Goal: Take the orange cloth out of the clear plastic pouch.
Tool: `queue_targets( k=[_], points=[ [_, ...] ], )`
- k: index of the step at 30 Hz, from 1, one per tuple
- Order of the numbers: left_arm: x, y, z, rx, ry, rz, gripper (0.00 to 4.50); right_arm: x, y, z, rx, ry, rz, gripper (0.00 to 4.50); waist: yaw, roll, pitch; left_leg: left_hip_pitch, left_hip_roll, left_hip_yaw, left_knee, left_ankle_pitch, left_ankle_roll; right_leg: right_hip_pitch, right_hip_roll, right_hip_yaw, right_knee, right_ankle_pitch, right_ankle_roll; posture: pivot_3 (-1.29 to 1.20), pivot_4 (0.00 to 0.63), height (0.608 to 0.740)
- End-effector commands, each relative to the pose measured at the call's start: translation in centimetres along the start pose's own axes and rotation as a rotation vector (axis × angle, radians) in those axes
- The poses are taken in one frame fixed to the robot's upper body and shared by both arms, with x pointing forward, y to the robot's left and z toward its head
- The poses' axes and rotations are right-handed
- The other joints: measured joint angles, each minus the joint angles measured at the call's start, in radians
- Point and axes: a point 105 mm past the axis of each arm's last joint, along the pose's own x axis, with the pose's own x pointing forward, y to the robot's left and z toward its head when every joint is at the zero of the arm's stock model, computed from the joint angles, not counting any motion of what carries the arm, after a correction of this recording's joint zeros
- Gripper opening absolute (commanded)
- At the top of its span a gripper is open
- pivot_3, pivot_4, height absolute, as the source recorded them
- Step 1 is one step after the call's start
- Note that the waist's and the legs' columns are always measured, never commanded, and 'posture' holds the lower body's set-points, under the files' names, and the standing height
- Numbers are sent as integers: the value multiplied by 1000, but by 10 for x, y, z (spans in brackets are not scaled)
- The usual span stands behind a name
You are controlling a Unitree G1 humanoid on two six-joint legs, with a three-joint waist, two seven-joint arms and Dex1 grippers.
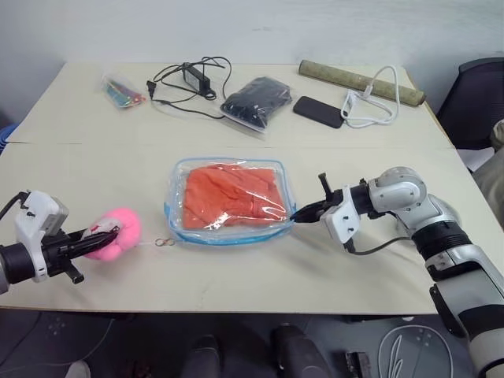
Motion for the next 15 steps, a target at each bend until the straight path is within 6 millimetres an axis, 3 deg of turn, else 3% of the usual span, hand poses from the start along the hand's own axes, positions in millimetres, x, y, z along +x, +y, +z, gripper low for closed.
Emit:
queue_targets(
  k=[1, 3, 4, 6, 9, 15],
  points=[
    [6, -13, 8, 25, -35, -51, 204, -6, -12, 4, 3, -24, -62, 0, 1, 0, 0, 0, 0, 0, 0, 0, 0, 0, 0, 0, 0, 0, 0, 0, 150, 740],
    [15, -24, 5, 18, -39, -91, 204, -4, -14, 6, 24, -40, -72, 0, 2, 0, 0, 0, 0, 0, 0, 0, 0, 0, -1, -2, 0, 0, 0, 0, 150, 740],
    [18, -28, 3, 14, -37, -103, 204, -4, -14, 6, 44, -45, -73, 206, 2, 0, 0, 0, 0, 0, 0, 0, 0, 0, -1, -2, 0, 0, 0, 0, 150, 740],
    [23, -32, -2, -8, -32, -112, 922, -5, -14, 4, 74, -38, -76, 606, 1, 0, 0, 0, 0, 0, 0, 0, 0, 0, 0, -2, 1, 0, 0, 0, 150, 740],
    [22, -36, -8, -22, -25, -124, 1802, -12, -13, 3, 111, -26, -79, 1545, -1, 0, 0, 0, 1, 0, 0, 0, 0, -1, 0, -2, 1, 0, 0, 0, 150, 740],
    [5, -22, -22, -14, 24, -80, 3575, -37, -3, 3, 282, -10, -121, 3522, 5, 0, 0, 0, 0, -1, 0, 0, 0, 0, -1, -2, 0, 0, 0, 0, 150, 740]
  ],
)
